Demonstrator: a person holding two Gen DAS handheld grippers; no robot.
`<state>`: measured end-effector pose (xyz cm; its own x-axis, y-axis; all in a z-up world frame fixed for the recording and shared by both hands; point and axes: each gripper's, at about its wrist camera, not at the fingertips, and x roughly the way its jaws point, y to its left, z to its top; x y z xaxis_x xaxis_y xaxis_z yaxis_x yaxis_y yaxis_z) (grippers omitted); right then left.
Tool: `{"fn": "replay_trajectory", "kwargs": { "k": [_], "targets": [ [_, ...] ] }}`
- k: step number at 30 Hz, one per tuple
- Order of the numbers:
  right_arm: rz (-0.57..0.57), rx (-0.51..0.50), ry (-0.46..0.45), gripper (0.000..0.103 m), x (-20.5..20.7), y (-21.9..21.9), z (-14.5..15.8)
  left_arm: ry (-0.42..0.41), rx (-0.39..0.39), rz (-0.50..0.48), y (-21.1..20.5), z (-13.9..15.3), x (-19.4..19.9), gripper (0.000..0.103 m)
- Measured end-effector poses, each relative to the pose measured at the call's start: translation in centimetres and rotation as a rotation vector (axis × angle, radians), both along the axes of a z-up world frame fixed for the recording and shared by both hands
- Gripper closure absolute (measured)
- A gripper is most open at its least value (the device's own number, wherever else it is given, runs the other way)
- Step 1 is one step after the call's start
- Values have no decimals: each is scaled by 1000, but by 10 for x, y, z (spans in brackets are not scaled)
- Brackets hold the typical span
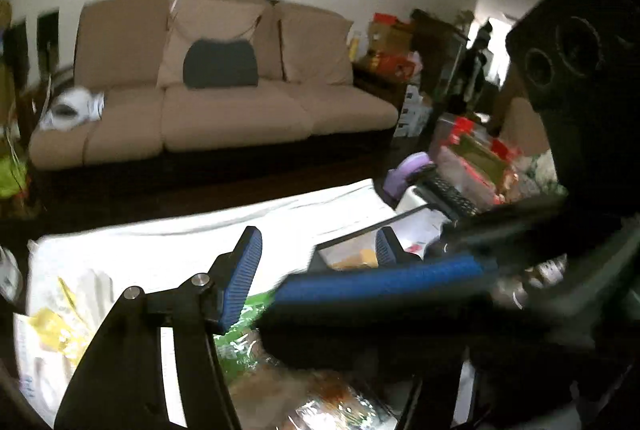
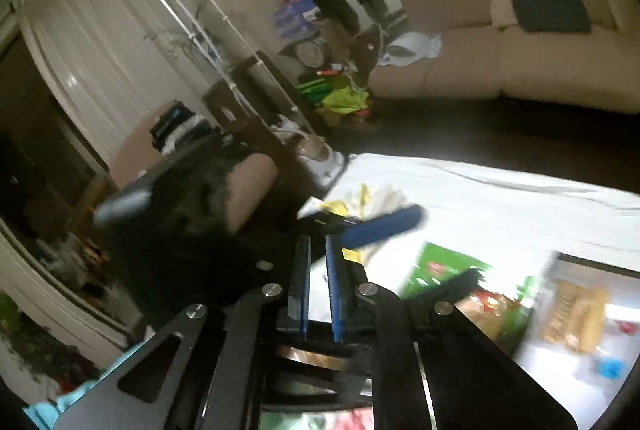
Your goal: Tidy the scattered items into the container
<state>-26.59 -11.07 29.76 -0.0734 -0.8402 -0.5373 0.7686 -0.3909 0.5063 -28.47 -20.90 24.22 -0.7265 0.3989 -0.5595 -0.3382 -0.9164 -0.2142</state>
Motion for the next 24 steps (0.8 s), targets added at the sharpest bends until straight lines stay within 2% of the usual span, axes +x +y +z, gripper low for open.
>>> {"fn": "replay_trajectory", "kwargs": {
  "k": [1, 3, 4, 6, 7, 10, 12, 14, 19, 20, 23, 24],
  "targets": [
    [-22, 32, 17, 93, 5, 13, 3, -29, 2, 14, 1, 1, 6, 22],
    [-60, 70, 35, 88, 12, 37, 2, -82, 0, 42, -7, -5, 13, 6],
    [-81, 90, 35, 76, 14, 49, -3, -109, -14, 57, -6, -11, 19, 5],
    [-118, 118, 19, 59, 20, 72, -19, -200, -57, 92, -7, -37, 32, 5],
    [-129, 123, 6, 54, 24, 84, -29, -238, -82, 97, -8, -52, 39, 4],
    [-157, 139, -36, 49, 37, 120, -61, -341, -202, 112, -7, -108, 56, 3],
    [-179, 132, -79, 43, 41, 141, -80, -448, -237, 133, -9, -149, 59, 3],
    [-208, 121, -130, 39, 45, 162, -97, -533, -173, 171, -18, -178, 63, 3],
    [-244, 121, -181, 36, 50, 185, -123, -631, 184, 294, -54, -210, 64, 3],
    [-245, 125, -186, 35, 50, 185, -126, -635, 213, 309, -56, -212, 61, 3],
    [-232, 151, -199, 33, 45, 172, -134, -626, 216, 345, -59, -213, 56, 6],
    [-222, 159, -189, 33, 41, 163, -132, -624, 220, 356, -60, -214, 55, 14]
  ]
}}
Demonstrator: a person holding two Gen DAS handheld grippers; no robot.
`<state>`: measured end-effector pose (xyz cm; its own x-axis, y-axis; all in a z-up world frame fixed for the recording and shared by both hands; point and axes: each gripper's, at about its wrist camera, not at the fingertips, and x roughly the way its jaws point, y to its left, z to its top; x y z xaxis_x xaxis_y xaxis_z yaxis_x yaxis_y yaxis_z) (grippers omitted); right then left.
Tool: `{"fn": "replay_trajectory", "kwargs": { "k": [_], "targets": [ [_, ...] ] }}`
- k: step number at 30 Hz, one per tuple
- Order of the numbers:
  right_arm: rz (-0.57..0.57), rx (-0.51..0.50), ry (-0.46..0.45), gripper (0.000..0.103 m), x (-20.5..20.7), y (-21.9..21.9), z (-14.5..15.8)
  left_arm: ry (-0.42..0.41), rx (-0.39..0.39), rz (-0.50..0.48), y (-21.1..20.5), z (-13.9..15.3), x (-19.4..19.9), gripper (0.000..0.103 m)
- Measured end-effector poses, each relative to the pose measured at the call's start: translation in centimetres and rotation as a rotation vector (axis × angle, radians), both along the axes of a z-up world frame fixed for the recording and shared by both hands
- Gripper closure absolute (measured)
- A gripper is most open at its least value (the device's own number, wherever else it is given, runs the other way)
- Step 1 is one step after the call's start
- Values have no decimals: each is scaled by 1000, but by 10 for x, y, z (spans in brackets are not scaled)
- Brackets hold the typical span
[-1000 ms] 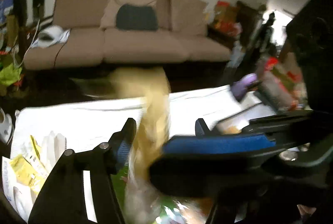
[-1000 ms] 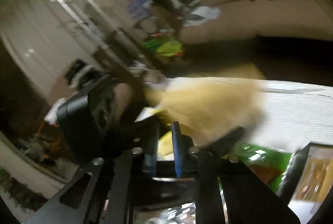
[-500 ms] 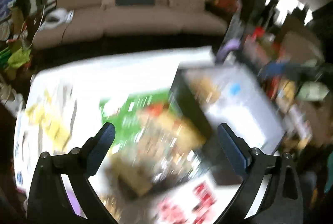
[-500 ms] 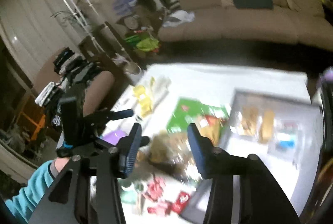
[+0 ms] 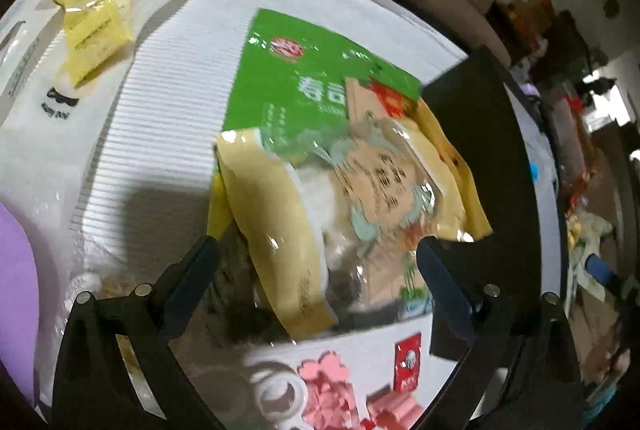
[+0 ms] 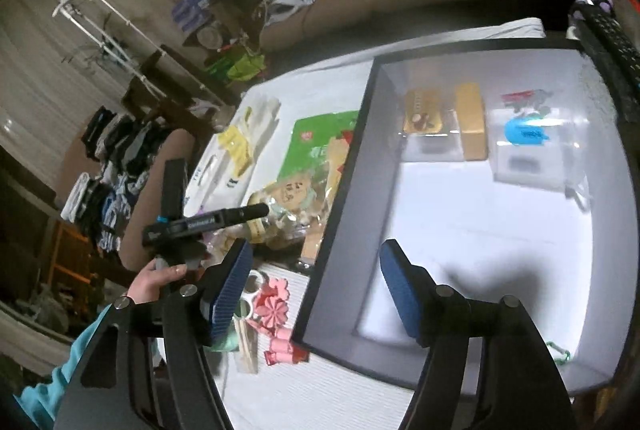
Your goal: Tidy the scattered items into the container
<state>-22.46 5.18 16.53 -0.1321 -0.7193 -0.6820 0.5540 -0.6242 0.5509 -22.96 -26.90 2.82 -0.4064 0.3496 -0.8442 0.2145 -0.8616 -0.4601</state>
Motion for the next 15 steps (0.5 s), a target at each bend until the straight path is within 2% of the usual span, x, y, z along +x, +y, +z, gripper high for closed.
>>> {"fn": "replay_trajectory", "kwargs": {
  "k": [1, 2, 3, 4, 6, 8, 9, 13, 15],
  "targets": [
    [13, 11, 16, 33, -4, -12, 3, -3, 0, 7, -1, -2, -2, 30],
    [26, 27, 33, 33, -7, -24, 6, -10, -8, 6, -2, -4, -3, 39],
    [44, 55, 57, 33, -11, -40, 10, -20, -23, 2, -2, -9, -5, 58],
    [61, 93, 90, 33, -15, -57, 14, -26, -33, -6, -1, -13, -5, 62],
    [101, 172, 149, 33, -23, -93, 16, -17, -40, -21, -1, -17, -9, 65],
    [131, 268, 185, 33, -30, -130, 10, -7, -60, -31, -2, -17, -11, 71],
    [138, 319, 191, 33, -34, -146, 4, -5, -72, -33, -3, -17, -12, 77],
    [129, 488, 205, 35, -42, -184, -25, -5, -128, -37, -20, -10, -15, 87],
    [111, 520, 170, 35, -46, -190, -39, -14, -155, -29, -36, -8, -15, 89]
  ]
}}
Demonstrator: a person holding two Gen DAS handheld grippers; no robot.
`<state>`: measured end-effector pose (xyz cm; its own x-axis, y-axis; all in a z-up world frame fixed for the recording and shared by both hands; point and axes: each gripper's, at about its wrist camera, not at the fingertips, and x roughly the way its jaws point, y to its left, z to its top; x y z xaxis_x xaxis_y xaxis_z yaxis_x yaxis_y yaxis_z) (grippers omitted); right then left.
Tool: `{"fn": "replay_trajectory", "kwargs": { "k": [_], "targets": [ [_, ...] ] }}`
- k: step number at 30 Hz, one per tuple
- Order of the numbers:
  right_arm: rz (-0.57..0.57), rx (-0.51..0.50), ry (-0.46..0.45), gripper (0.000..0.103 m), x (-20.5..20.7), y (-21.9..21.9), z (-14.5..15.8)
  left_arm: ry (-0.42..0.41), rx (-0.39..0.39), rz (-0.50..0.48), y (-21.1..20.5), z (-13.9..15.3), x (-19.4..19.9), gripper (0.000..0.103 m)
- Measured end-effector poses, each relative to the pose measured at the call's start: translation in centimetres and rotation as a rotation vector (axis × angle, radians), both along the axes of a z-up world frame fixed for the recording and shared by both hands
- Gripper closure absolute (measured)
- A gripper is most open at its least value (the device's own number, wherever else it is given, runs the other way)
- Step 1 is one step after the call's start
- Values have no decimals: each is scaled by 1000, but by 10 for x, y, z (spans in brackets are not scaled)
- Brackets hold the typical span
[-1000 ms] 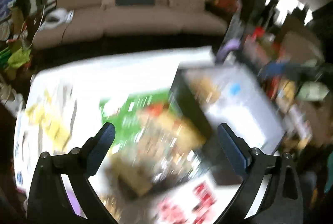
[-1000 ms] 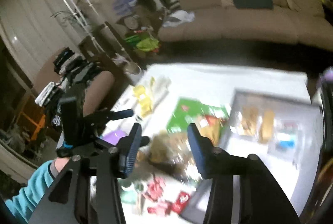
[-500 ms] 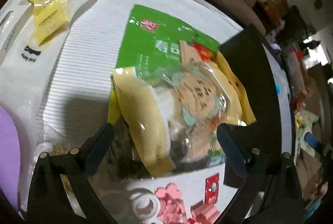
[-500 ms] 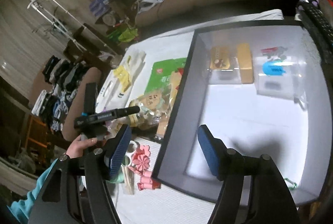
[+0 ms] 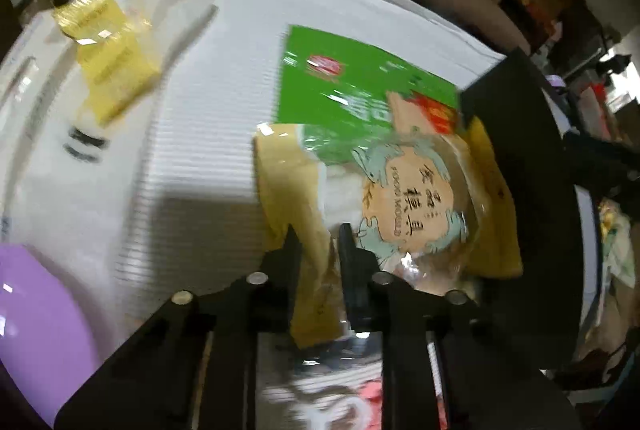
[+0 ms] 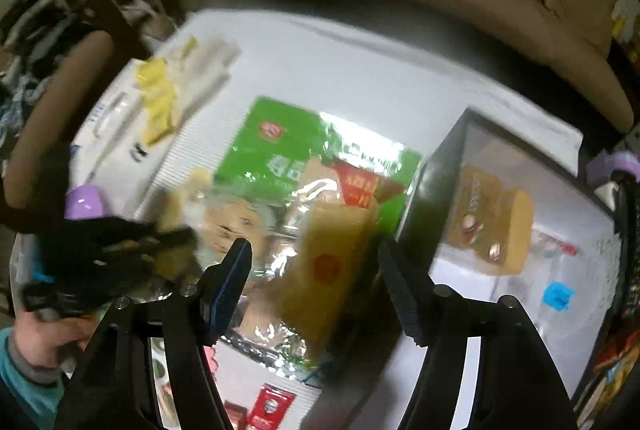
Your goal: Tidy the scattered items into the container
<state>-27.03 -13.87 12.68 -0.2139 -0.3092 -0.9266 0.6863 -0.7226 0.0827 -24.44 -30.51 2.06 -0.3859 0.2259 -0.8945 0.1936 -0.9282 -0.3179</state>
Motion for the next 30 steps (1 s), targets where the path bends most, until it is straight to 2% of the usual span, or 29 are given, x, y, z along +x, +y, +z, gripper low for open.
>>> {"fn": "replay_trajectory", "kwargs": {
  "k": [2, 4, 8, 9, 10, 11, 12, 13, 15, 17, 18, 19, 20, 22, 26, 30],
  "targets": [
    [-46, 30, -40, 35, -2, -1, -17, -7, -23, 4, -15, 1, 4, 89],
    [-80, 52, -71, 34, 0, -1, -32, -9, -13, 11, -28, 0, 9, 89],
    [-60, 120, -9, 31, 19, -17, -40, -12, 6, -3, -34, -3, 13, 85],
    [-50, 144, 9, 31, 24, -22, -43, -18, 10, -3, -34, -4, 12, 77],
    [-40, 145, -1, 34, 27, -27, -46, -29, 7, -3, -33, -6, 12, 61],
    [-43, 142, -28, 35, 28, -31, -50, -42, -7, 0, -31, -8, 11, 51],
    [-53, 140, -49, 35, 28, -33, -54, -51, -22, 2, -30, -9, 10, 36],
    [-56, 131, -55, 35, 30, -35, -56, -52, -25, 2, -29, -10, 10, 34],
    [-91, 115, -112, 35, 28, -34, -68, -51, -6, -1, -28, -11, 10, 34],
    [-144, 64, -221, 33, 22, -27, -83, -49, 4, -16, -26, -12, 9, 37],
    [-163, 25, -267, 34, 20, -23, -89, -49, 6, -28, -25, -12, 8, 46],
    [-175, -20, -293, 38, 18, -19, -92, -49, 4, -38, -22, -13, 6, 50],
    [-174, -55, -298, 42, 18, -17, -91, -47, -6, -43, -20, -12, 6, 51],
    [-166, -119, -296, 56, 17, -12, -87, -39, 1, -61, -19, -8, 7, 57],
    [-123, -180, -279, 58, 23, -8, -69, 26, 18, -73, -19, 16, 16, 60],
    [-62, -267, -184, 58, 35, -2, -17, 117, 34, -66, -25, 61, 35, 60]
  ]
}}
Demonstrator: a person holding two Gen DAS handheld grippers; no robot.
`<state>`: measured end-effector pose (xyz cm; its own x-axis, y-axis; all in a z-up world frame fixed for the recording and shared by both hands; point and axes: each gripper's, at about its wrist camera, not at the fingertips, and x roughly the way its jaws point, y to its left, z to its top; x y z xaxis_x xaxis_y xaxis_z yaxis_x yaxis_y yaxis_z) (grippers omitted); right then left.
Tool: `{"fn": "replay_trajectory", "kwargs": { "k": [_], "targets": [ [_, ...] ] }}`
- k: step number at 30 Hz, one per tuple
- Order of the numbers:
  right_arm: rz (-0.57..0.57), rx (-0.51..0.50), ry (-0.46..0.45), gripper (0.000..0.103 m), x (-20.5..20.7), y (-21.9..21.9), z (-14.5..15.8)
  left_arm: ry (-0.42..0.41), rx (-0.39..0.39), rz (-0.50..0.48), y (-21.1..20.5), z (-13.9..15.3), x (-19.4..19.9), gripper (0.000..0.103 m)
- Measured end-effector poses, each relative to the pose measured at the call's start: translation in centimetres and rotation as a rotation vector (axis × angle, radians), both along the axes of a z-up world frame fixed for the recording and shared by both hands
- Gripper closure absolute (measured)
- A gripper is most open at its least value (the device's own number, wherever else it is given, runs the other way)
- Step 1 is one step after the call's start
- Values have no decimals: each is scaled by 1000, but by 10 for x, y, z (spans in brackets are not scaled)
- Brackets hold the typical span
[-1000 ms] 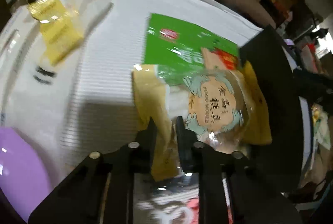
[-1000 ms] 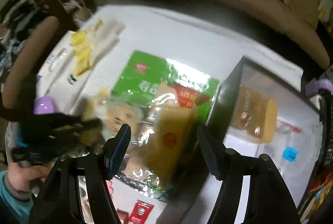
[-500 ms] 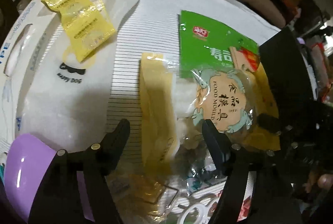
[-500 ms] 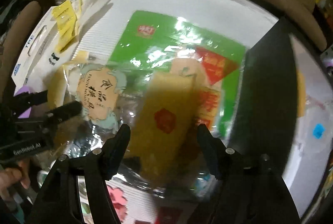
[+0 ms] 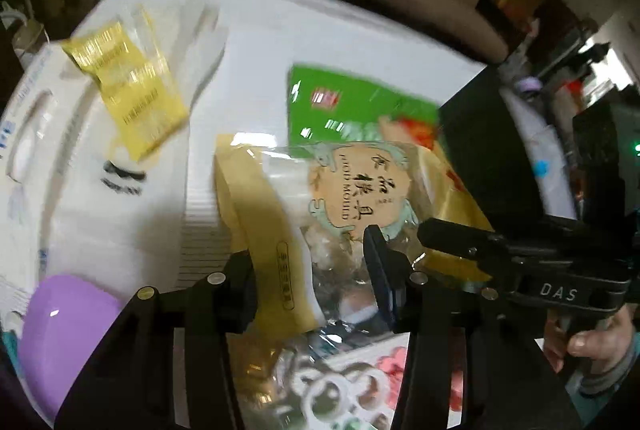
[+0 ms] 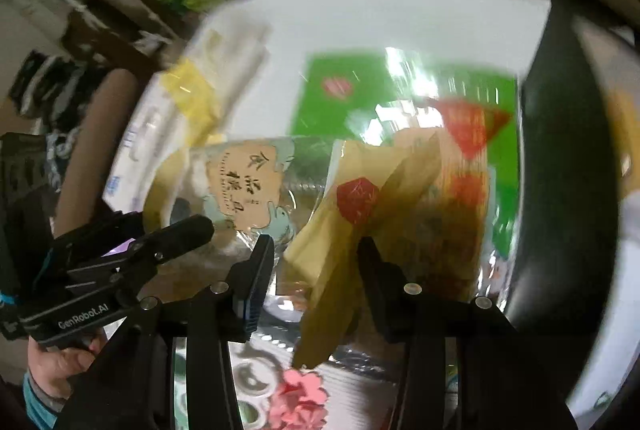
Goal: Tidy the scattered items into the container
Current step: 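Carry the bag over the box and lower it in with the right gripper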
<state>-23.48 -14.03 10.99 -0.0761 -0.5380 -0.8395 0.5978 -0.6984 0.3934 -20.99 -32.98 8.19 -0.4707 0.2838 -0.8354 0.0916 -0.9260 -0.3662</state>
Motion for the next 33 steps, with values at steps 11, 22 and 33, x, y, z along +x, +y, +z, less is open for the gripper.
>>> {"fn": "replay_trajectory", "kwargs": {
  "k": [11, 22, 33],
  "targets": [
    [-12, -144, 55, 58, 5, 151, 106, 158, -7, -236, 138, 124, 18, 52],
    [-180, -86, -156, 84, -52, 278, 38, -17, 22, -450, 328, 85, -47, 53],
    [-207, -57, -8, 72, -62, 315, 34, -27, -179, -339, 302, 72, -59, 51]
  ]
}}
